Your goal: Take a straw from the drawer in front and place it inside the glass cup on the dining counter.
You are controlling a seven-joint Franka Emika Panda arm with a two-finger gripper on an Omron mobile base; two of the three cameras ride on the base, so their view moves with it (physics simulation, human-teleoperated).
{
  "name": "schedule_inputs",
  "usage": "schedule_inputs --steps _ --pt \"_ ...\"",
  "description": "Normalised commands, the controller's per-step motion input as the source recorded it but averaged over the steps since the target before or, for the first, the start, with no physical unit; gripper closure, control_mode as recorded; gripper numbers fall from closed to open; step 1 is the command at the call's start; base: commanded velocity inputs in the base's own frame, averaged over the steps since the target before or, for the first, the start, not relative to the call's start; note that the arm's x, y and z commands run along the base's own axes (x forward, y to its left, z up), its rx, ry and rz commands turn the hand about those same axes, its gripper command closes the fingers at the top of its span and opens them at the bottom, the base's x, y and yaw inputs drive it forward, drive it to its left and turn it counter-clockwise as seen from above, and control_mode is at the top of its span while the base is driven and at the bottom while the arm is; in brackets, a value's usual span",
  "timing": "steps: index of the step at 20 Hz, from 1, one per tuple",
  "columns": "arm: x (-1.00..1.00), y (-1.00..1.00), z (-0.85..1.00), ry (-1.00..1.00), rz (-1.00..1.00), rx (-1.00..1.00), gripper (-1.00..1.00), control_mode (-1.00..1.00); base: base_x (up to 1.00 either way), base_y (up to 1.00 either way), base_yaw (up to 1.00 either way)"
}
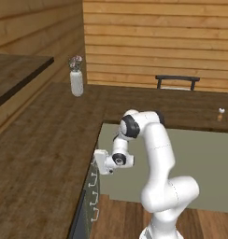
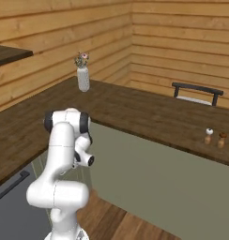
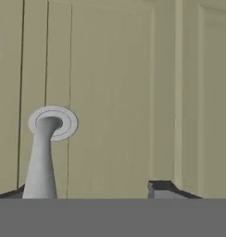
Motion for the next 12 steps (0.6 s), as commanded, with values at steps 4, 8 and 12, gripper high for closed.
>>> schedule_inputs --steps 4,8,12 --pt "0.21 0.00 -0.89 0.00 -0.16 -0.33 1.00 -1.00 0.00 0.00 0.00" --pt "0.13 0.19 -0.76 0.05 -0.18 -0.88 1.00 -1.00 0.00 0.00 0.00" --pt "0.04 0.03 -0.17 0.20 -0.19 -1.00 1.00 -1.00 0.00 0.00 0.00"
